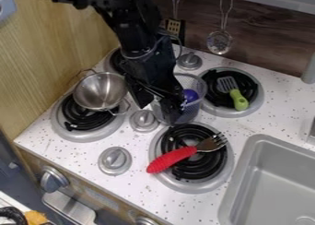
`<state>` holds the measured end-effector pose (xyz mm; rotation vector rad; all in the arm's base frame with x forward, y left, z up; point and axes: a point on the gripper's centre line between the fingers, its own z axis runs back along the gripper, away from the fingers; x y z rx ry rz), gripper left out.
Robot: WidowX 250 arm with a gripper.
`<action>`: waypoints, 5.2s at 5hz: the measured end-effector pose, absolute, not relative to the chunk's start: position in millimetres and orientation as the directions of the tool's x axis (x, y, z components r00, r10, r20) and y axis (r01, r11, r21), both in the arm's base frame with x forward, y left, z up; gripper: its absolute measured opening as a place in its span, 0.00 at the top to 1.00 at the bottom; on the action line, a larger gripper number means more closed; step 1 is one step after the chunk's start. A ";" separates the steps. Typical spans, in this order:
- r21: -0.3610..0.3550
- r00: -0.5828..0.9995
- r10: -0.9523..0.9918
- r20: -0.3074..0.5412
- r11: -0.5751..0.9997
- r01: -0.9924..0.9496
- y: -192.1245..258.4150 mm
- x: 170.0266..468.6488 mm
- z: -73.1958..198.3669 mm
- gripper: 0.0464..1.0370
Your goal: Take the eggplant and put it between the two right burners
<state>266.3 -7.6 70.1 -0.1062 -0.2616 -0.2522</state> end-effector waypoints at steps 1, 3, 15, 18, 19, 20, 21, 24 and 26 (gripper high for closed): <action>-0.082 0.939 -0.238 0.247 0.961 0.266 -8.5 264.5 64.5 0.04; -0.061 0.811 -0.536 0.235 0.824 0.563 5.0 290.0 61.2 0.04; -0.011 0.365 -0.869 0.335 0.384 0.923 34.0 381.6 -13.7 0.04; -0.016 0.382 -0.856 0.347 0.402 0.916 31.3 377.8 -24.3 0.04; -0.015 0.383 -0.855 0.349 0.404 0.915 31.0 377.6 -25.6 0.08; -0.013 0.394 -0.852 0.346 0.415 0.910 31.4 376.6 -27.5 0.31; -0.013 0.400 -0.851 0.341 0.421 0.907 32.3 376.8 -26.9 0.39; -0.067 0.442 -0.849 0.288 0.443 0.894 29.6 368.9 -23.2 0.39; -0.045 0.491 -0.832 0.258 0.497 0.866 24.3 369.6 4.7 0.39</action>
